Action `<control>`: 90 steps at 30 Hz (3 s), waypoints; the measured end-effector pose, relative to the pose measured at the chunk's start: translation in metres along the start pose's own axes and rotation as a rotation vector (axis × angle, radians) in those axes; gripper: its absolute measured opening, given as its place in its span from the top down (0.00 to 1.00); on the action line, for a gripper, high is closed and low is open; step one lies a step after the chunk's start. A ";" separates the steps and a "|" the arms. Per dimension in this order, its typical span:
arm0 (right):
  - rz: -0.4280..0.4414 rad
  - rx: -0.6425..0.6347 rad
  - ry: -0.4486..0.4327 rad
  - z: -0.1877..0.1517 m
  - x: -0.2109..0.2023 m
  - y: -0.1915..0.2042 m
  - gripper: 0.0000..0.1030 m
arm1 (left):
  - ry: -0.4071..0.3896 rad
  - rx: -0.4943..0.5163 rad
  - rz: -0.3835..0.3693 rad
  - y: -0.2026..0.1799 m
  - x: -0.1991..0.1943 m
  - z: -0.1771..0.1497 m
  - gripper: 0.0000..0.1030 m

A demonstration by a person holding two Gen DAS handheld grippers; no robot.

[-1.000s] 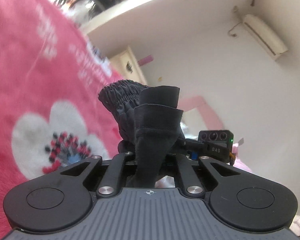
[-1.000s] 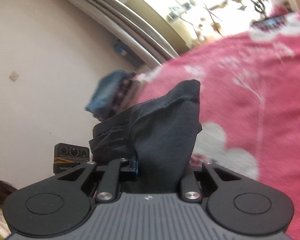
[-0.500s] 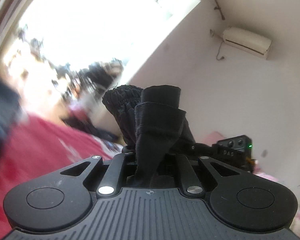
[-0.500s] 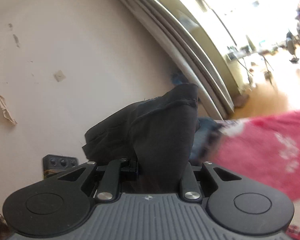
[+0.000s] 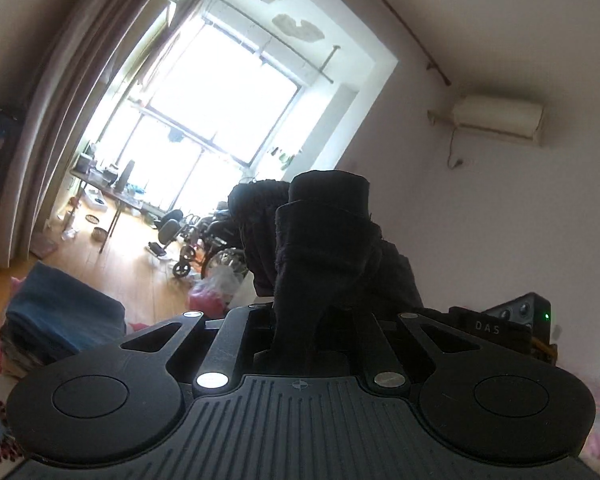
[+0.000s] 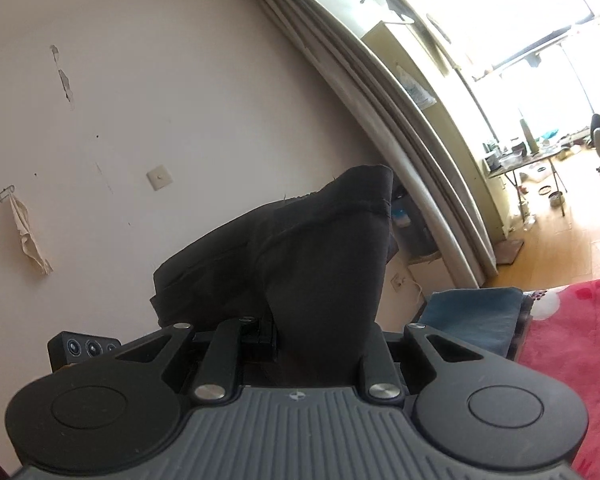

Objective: Fold clothes

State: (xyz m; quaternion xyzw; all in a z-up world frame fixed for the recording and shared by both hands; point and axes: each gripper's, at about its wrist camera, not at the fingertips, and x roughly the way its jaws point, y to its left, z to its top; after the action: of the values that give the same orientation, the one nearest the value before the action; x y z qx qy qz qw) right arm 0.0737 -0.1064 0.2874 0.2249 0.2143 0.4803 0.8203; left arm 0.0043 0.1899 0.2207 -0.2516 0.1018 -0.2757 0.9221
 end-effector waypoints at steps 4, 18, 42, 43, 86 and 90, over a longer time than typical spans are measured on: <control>-0.033 -0.007 0.001 -0.005 -0.008 0.032 0.80 | -0.020 -0.035 -0.026 0.000 -0.011 0.001 0.93; 0.021 0.032 -0.008 0.008 0.066 0.000 0.80 | -0.052 -0.028 0.038 0.078 0.018 0.029 0.93; 0.062 0.397 0.093 -0.053 0.321 -0.272 0.80 | 0.349 0.004 0.170 0.319 0.210 0.042 0.93; 0.055 0.412 0.093 -0.053 0.322 -0.282 0.80 | 0.368 0.007 0.164 0.323 0.219 0.042 0.93; -0.141 0.696 0.249 -0.039 0.351 -0.454 0.29 | 0.239 -0.305 0.583 0.413 0.137 0.067 0.40; -0.166 0.635 0.248 -0.038 0.308 -0.439 0.28 | 0.226 -0.291 0.534 0.392 0.111 0.051 0.37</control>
State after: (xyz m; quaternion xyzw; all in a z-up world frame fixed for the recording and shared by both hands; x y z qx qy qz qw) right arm 0.4937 -0.0196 -0.0374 0.3907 0.4684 0.3449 0.7134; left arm 0.2922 0.4318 0.0546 -0.3128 0.3042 -0.0325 0.8992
